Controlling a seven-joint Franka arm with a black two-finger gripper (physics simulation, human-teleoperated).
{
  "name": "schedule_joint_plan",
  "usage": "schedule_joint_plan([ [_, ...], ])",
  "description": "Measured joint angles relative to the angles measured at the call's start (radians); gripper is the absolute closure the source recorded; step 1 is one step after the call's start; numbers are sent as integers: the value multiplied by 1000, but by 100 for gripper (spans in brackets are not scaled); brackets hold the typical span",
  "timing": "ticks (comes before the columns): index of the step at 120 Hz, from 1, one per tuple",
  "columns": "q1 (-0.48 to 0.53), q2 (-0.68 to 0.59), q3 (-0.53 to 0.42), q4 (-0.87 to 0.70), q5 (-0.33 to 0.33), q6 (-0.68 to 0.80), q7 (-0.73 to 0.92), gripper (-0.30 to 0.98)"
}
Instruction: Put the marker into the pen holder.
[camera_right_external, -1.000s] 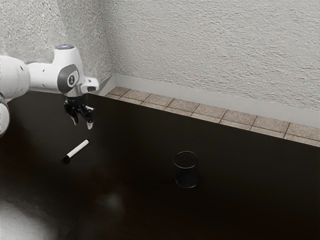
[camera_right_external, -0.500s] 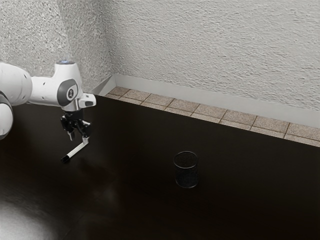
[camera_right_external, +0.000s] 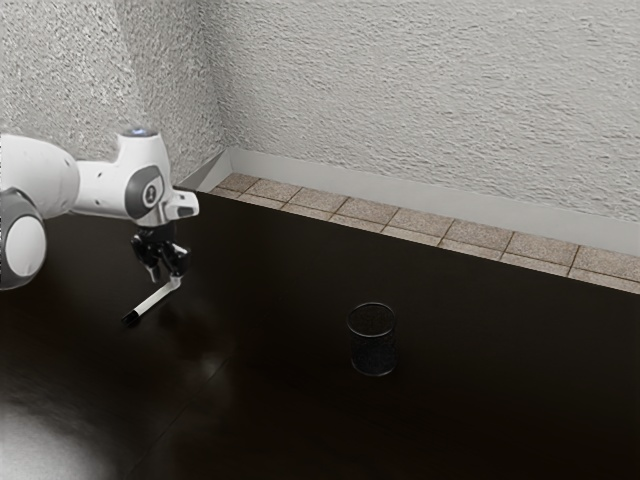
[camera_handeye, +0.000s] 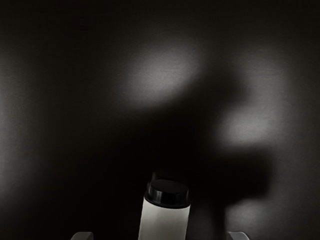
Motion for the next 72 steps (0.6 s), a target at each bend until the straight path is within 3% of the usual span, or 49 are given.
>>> schedule_joint_plan([
  [72, 0, 26, 0, 2, -6, 12, 9, 53],
])
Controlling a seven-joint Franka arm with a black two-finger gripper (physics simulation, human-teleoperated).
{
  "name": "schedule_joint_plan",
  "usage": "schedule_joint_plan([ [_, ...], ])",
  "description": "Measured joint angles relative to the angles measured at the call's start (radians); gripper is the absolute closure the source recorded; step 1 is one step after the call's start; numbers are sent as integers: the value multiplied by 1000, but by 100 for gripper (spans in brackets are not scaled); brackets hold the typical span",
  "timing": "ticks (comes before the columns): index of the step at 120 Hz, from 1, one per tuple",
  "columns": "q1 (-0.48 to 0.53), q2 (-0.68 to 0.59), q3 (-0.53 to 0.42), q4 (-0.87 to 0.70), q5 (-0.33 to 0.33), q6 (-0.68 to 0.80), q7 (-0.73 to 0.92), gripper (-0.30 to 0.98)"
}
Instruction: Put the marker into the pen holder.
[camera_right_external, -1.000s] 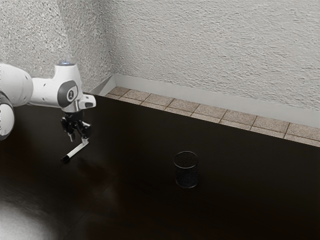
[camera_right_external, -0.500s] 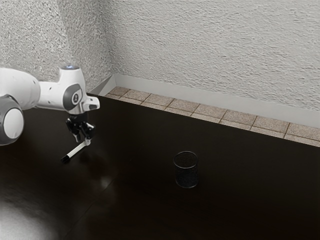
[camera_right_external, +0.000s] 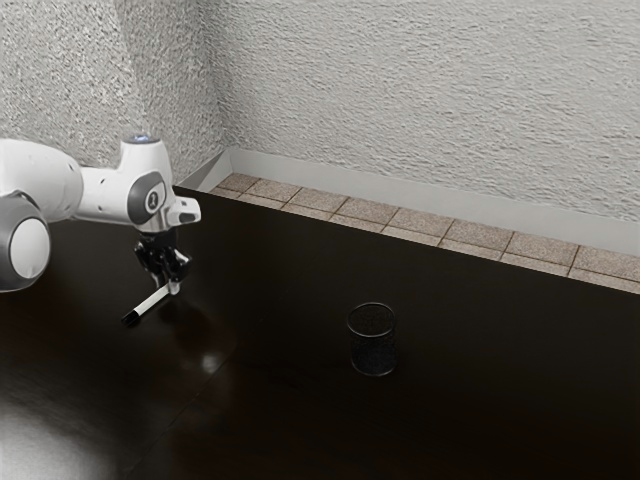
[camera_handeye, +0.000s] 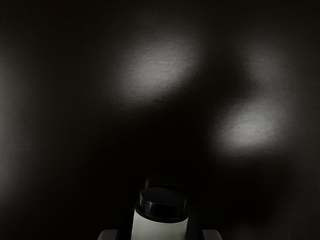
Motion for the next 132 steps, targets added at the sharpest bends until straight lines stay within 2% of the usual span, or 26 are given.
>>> schedule_joint_plan([
  [21, 0, 1, 0, 0, 2, 2, -1, 68],
  [41, -3, -21, -1, -3, 10, 5, -7, 75],
  [51, -10, -128, -25, -47, 13, 6, -12, 77],
  [68, -19, -433, -139, -199, 10, 6, -23, 78],
  [77, -35, -506, -192, -234, 1, 5, -30, 78],
  [99, -128, -527, -258, -235, -4, 3, -48, 78],
  [120, -300, -518, -258, -191, -3, 2, -75, 78],
  [132, -325, -476, -264, -144, -4, 2, -91, 77],
])
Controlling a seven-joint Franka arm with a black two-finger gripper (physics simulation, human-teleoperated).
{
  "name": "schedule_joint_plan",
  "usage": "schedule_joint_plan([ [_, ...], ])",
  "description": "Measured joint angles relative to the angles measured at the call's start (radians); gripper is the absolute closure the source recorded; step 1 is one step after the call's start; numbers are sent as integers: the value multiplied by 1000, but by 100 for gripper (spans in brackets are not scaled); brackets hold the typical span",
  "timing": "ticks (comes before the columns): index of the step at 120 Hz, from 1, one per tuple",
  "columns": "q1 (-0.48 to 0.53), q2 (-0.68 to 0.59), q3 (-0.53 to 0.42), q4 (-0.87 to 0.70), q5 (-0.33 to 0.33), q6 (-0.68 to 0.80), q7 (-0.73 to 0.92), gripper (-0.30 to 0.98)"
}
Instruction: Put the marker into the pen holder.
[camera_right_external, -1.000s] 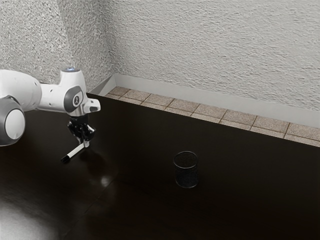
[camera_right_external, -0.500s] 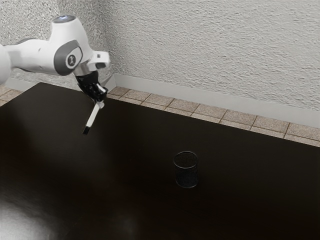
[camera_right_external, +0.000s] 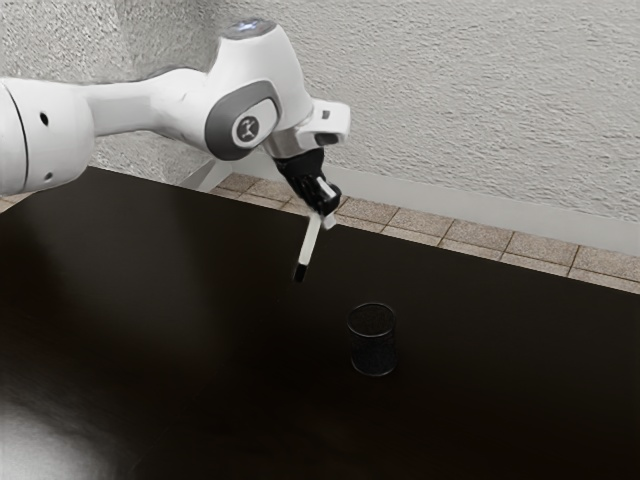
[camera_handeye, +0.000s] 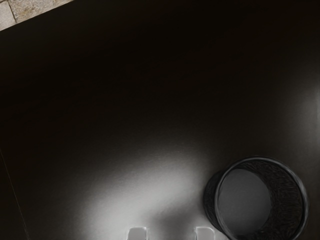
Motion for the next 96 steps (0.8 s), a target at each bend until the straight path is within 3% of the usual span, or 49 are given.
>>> schedule_joint_plan([
  [33, -98, 100, -1, 108, -30, 3, -34, 75],
  [96, -126, 321, 2, 224, -30, 11, -77, 75],
])
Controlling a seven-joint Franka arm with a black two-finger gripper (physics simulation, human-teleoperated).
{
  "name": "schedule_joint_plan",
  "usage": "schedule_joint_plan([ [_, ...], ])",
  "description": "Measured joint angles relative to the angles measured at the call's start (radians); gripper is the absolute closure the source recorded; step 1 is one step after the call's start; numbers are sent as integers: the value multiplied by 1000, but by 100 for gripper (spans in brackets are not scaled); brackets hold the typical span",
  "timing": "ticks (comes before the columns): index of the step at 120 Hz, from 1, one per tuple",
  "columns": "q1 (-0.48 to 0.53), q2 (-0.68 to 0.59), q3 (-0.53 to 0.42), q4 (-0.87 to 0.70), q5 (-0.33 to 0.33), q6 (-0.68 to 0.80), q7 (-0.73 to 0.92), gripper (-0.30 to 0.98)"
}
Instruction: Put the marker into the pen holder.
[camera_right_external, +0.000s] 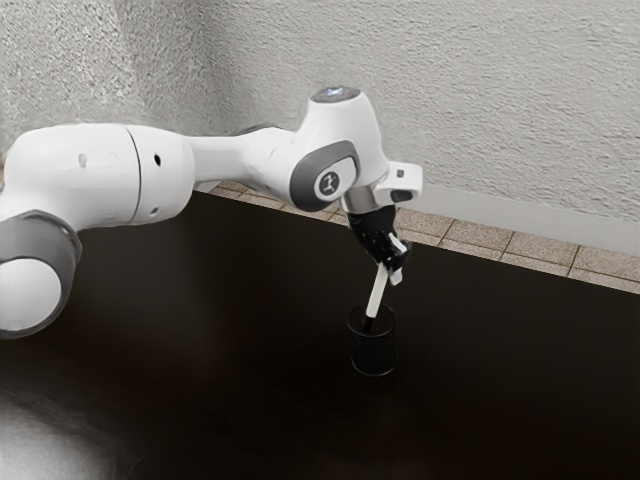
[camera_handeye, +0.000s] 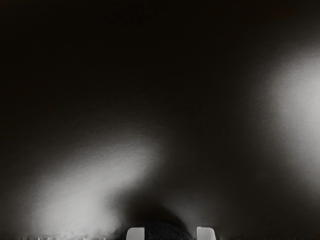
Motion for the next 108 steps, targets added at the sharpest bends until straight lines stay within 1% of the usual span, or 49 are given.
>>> schedule_joint_plan([
  [13, 0, 32, 1, -1, 1, 2, -6, 75],
  [17, 1, 38, 1, -2, 0, 3, -7, 73],
  [20, 1, 43, 1, -3, -4, 3, -7, 69],
  [35, 1, 44, -1, -2, -25, 1, -2, 41],
  [44, 14, -2, -1, -11, -37, -13, 0, 29],
  [49, 28, -72, -1, -14, -44, -52, 2, 24],
  [58, 75, -205, 2, -16, -49, -171, 10, 17],
  [71, 111, -331, 23, -17, -51, -332, 62, 10],
  [79, 119, -366, 53, -17, -52, -416, 92, 7],
  [88, 141, -392, 65, -17, -53, -489, 123, 5],
  [108, 153, -405, 74, -11, -53, -583, 191, 2],
])
